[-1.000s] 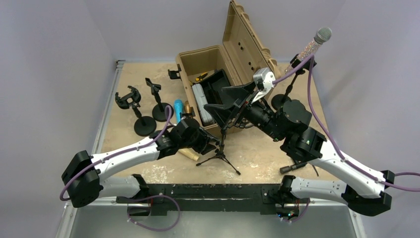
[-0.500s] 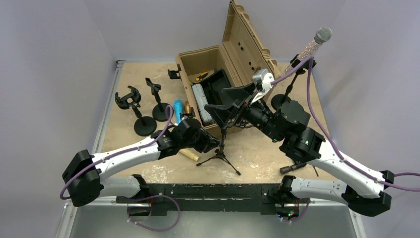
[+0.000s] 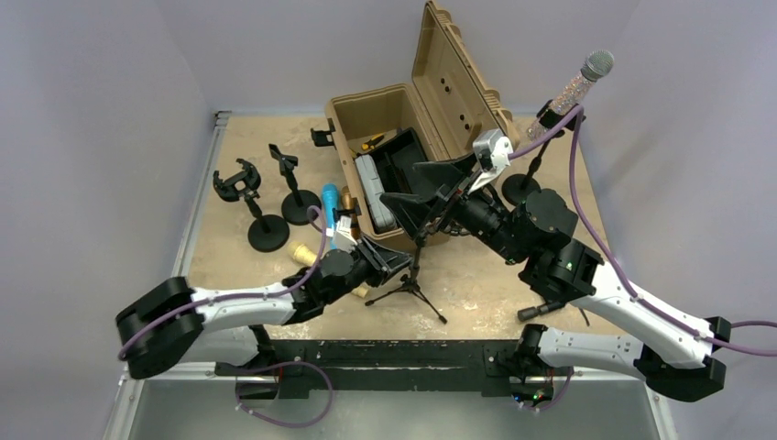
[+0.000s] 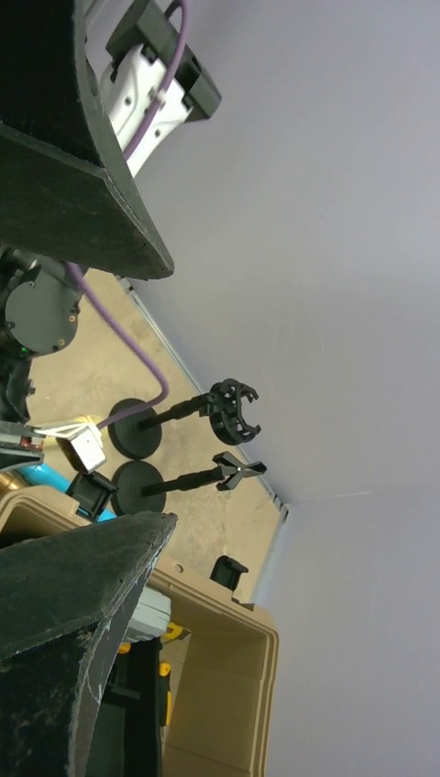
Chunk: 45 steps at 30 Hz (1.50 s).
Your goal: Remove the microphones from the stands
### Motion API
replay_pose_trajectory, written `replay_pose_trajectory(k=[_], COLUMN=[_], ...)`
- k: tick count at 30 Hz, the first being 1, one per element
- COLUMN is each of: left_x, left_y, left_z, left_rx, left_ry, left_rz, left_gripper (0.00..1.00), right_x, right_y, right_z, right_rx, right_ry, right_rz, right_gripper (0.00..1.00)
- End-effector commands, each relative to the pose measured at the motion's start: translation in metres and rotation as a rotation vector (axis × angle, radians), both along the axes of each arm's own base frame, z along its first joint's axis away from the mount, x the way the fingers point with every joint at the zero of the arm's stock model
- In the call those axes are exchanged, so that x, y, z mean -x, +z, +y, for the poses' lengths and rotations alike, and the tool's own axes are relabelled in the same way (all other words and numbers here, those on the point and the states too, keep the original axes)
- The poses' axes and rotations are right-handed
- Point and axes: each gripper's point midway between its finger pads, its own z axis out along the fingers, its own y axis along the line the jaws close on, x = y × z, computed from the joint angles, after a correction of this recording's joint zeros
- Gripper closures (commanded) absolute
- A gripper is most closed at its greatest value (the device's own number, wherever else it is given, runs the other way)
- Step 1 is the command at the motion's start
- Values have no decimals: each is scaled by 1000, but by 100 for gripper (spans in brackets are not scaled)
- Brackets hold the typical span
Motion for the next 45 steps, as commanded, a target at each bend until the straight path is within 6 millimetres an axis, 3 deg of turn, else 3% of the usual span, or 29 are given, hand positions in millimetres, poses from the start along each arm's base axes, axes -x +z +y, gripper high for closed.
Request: replay_pose_trajectory(k=[1, 3, 5, 10, 14, 15, 21, 23, 27, 31, 37, 45], left_x=[-17, -16, -16, -11, -15, -16, -21, -22, -22, -9, 20, 17], left_y=[-22, -18, -33, -1, -15, -19, -23, -22, -19, -16, 8, 42], left_z=[1, -5, -8, -6, 4, 6, 22, 24, 37, 57, 48, 46], left_rx=[-1, 103, 128, 84, 76, 79, 76, 22, -190, -282, -197, -194], left_ry=[16, 5, -1, -31, 15, 22, 60, 60, 77, 77, -12, 3], left_rz=[-274, -337, -268, -452, -393, -374, -296, -259, -143, 84, 431, 428], left_gripper=[100, 100, 100, 100, 100, 94, 28, 18, 9, 16, 32, 38], right_x=[2, 3, 3, 5, 4, 4, 3, 0, -1, -4, -6, -6], right_y=[16, 16, 15, 13, 12, 13, 13, 10, 9, 6, 4, 9], right_z=[-6, -8, -9, -10, -10, -10, -9, -8, -6, -6, -5, -10], right_rx=[-76, -84, -89, -100, -102, -105, -91, -81, -71, -63, -56, -70], right_ry=[-4, -3, -6, -1, -3, -3, -10, -17, -21, -35, -42, -51], right_rz=[-17, -17, -12, -2, 4, 4, -4, -2, -10, -15, -18, -31], right_gripper=[4, 4, 4, 4, 4, 4, 4, 4, 4, 4, 3, 3])
